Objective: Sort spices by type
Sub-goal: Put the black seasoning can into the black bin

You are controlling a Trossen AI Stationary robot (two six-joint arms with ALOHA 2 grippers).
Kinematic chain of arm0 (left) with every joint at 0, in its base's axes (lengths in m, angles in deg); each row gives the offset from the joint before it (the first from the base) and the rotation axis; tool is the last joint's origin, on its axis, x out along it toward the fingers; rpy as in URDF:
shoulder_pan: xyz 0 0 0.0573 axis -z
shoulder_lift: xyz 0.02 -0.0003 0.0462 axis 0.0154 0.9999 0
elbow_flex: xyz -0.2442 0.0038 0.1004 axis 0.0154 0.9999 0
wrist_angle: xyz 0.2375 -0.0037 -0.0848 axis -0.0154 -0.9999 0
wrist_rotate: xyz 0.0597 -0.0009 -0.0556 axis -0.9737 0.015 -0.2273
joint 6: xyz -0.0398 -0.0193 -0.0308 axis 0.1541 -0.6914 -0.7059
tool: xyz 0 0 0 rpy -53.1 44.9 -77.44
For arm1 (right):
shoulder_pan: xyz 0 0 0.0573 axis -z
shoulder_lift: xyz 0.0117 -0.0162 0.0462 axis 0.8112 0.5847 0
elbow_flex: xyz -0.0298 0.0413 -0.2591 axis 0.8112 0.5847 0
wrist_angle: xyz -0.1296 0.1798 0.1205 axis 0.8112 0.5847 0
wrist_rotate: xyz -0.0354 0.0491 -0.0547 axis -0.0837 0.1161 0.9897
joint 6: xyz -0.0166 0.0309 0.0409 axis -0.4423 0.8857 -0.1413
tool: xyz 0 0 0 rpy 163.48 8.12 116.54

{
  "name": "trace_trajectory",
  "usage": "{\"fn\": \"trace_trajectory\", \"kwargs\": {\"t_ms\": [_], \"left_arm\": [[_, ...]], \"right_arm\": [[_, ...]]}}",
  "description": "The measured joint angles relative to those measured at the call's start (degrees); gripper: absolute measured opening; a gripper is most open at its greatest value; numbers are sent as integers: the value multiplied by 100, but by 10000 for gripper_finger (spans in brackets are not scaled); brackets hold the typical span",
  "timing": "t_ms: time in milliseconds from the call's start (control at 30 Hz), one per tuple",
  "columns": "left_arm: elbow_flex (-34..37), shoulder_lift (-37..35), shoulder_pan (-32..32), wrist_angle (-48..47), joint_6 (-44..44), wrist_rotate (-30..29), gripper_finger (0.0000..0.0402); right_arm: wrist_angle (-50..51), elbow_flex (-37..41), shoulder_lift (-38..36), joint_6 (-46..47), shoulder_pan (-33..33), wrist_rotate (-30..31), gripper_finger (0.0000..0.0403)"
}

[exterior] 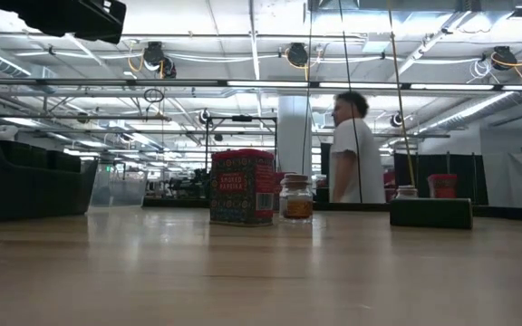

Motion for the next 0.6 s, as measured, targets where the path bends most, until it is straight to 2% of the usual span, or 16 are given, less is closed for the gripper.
{"fn": "trace_trajectory", "kwargs": {"t_ms": [133,200,367,467,600], "left_arm": [[-1,30,0,88,18,0,73],[-2,53,0,84,35,-2,73],[-4,112,-2,235,135,-2,73],[-4,111,-7,382,145,-3,73],[-4,111,-7,533,181,-34,73]], "right_arm": [[-250,942,-602,1177,-202,-1091,336],[-743,1376,-876,1547,-388,-1310,336],[-1915,2322,-1483,2342,-821,-761,336],[-2061,2623,-1647,2636,-957,-561,336],[-2082,2752,-1687,2433,-1002,-563,336]]}}
